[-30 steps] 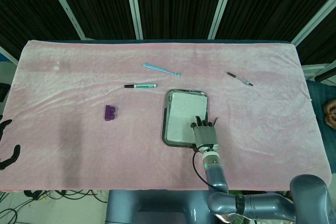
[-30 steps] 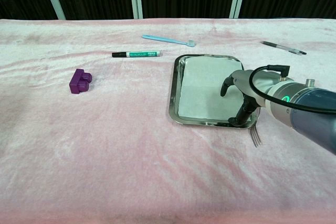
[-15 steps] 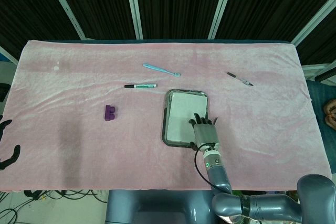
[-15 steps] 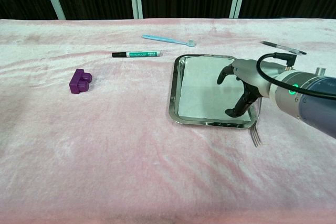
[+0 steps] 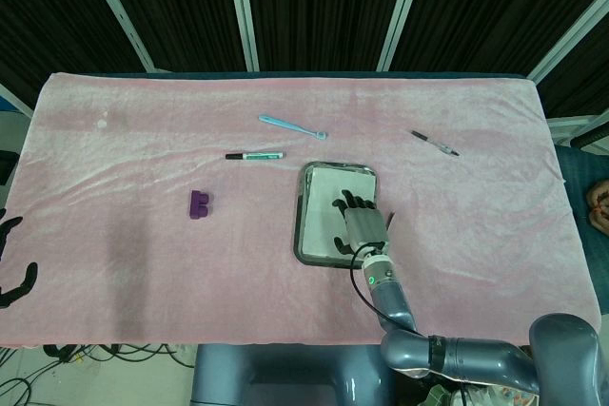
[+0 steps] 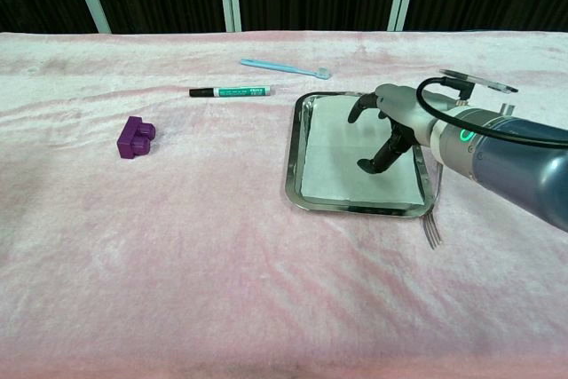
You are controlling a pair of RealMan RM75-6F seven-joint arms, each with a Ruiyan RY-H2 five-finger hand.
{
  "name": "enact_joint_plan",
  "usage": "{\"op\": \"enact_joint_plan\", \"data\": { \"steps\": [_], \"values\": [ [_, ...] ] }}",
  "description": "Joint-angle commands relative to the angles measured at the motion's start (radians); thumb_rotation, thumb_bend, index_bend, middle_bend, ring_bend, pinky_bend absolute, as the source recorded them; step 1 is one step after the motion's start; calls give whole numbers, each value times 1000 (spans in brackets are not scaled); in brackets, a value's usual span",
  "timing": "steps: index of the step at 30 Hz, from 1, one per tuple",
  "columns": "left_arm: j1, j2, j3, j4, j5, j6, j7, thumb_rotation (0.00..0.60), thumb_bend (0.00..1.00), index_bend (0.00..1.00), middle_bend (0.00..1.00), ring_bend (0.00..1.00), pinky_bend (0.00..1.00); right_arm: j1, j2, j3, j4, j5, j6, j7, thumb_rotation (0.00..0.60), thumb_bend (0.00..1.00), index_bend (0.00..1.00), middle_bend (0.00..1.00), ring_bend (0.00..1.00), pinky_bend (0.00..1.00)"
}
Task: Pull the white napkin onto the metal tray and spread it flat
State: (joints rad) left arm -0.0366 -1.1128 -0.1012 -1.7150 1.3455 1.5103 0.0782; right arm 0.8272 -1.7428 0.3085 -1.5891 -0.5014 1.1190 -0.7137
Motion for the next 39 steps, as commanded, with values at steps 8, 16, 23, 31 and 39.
{"op": "enact_joint_plan", "data": {
  "steps": [8,16,23,31,39],
  "values": [
    [-4,-3,-2,1,-4,-5,3,600,396,151,46,0,0,41,-33,-3,110,50,-87,17,600,297,235,75,133,164],
    [-5,-3,-4,2,-8,-7,3,600,396,151,46,0,0,52,-47,-14,138,55,-99,27,600,311,236,74,133,165],
    [-6,-2,-4,5,-8,-9,0,600,396,151,46,0,0,59,-51,-27,136,60,-91,19,600,312,236,74,133,165],
    [-7,0,-4,8,-9,-12,-5,600,396,151,46,0,0,62,-59,-38,128,53,-78,19,600,313,236,74,132,164],
    [-8,2,-5,5,-11,-13,-4,600,396,151,46,0,0,64,-65,-38,144,42,-73,27,600,312,235,74,132,165]
  ]
}}
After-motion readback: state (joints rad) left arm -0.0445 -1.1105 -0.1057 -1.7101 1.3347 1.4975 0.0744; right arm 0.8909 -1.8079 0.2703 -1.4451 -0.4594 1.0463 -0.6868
